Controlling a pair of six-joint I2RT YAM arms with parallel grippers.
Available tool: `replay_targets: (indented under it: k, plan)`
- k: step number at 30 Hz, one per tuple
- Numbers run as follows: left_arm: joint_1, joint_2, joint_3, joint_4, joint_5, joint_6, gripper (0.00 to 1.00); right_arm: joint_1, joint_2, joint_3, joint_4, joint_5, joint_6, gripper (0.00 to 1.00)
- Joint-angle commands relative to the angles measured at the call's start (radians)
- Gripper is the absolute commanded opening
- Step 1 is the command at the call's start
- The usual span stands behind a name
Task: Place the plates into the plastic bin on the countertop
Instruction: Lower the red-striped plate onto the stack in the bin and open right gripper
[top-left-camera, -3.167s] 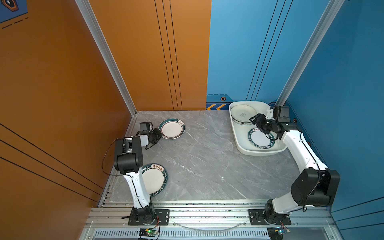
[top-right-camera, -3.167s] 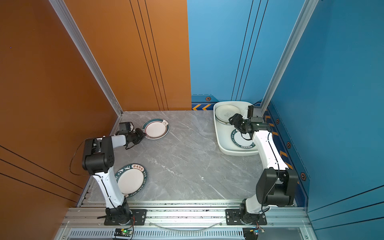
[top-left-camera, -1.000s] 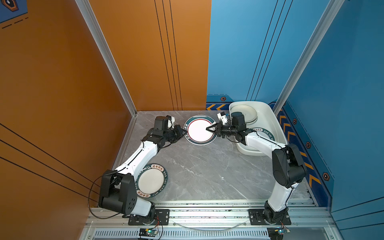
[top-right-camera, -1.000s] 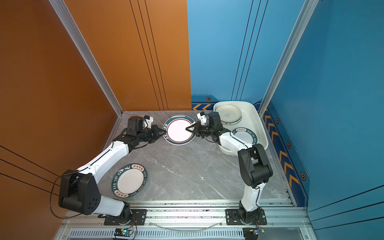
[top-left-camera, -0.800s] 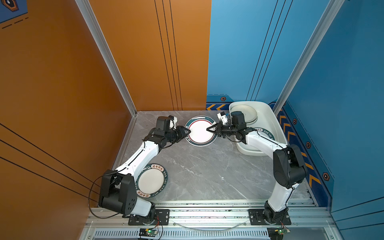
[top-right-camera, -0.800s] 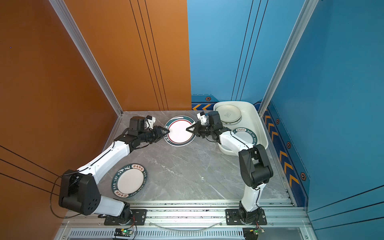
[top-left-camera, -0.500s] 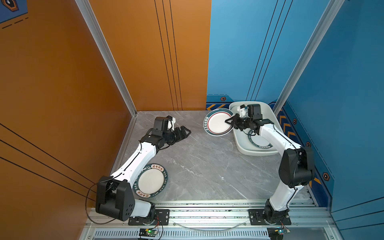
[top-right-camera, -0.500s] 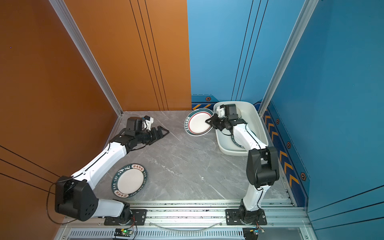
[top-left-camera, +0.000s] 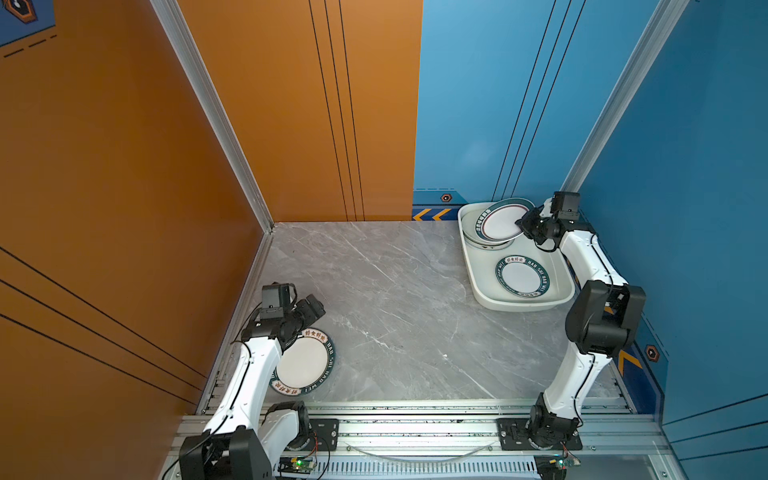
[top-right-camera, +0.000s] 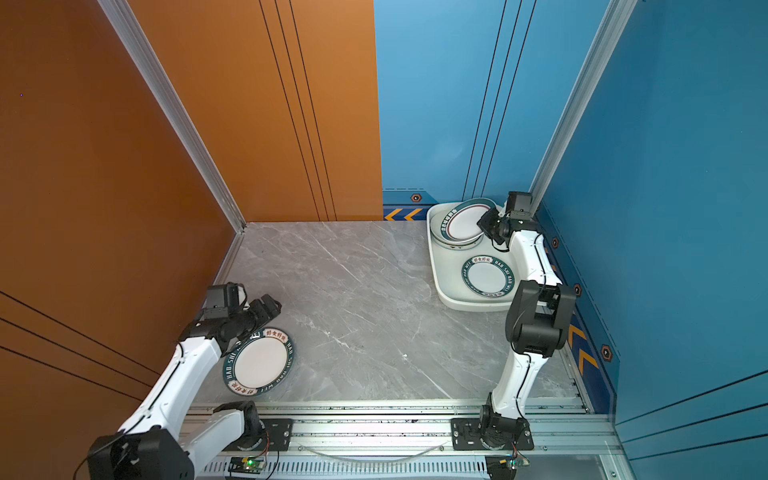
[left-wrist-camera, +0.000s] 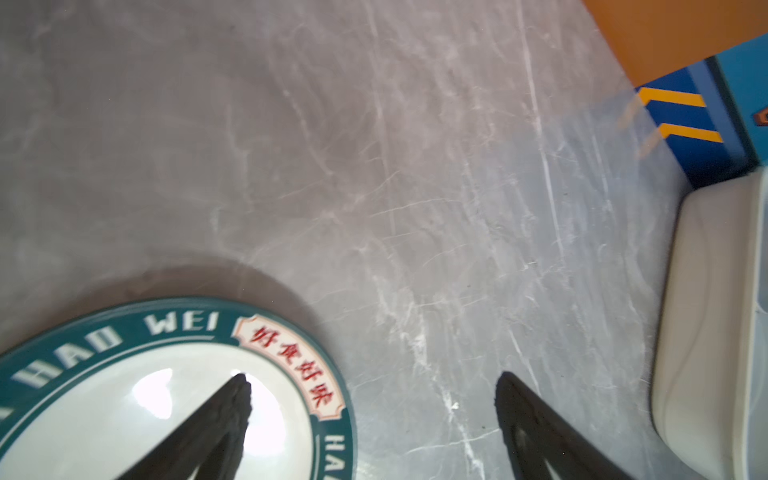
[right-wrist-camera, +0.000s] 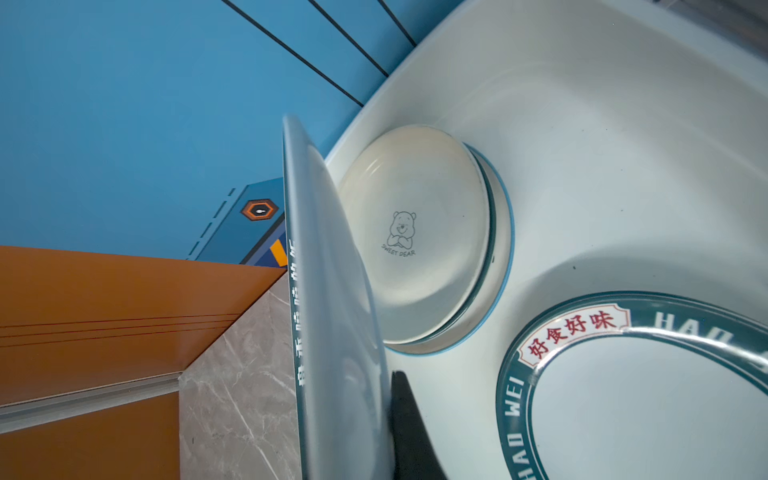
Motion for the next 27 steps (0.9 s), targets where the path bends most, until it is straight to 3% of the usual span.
replay_targets:
  k: [1, 11, 27]
  plan:
    - [0.040, -0.052, -0.043, -0.039, -0.052, 0.018, 0.93, 0.002, 0.086, 0.088, 0.002, 0.012, 0.044, 0.00]
    - [0.115, -0.087, -0.056, -0.060, -0.057, 0.024, 0.93, 0.015, 0.297, 0.274, -0.040, 0.006, 0.107, 0.02]
    - [0.156, -0.049, -0.060, -0.039, -0.032, 0.044, 0.93, 0.020, 0.331, 0.318, -0.128, 0.053, 0.074, 0.46]
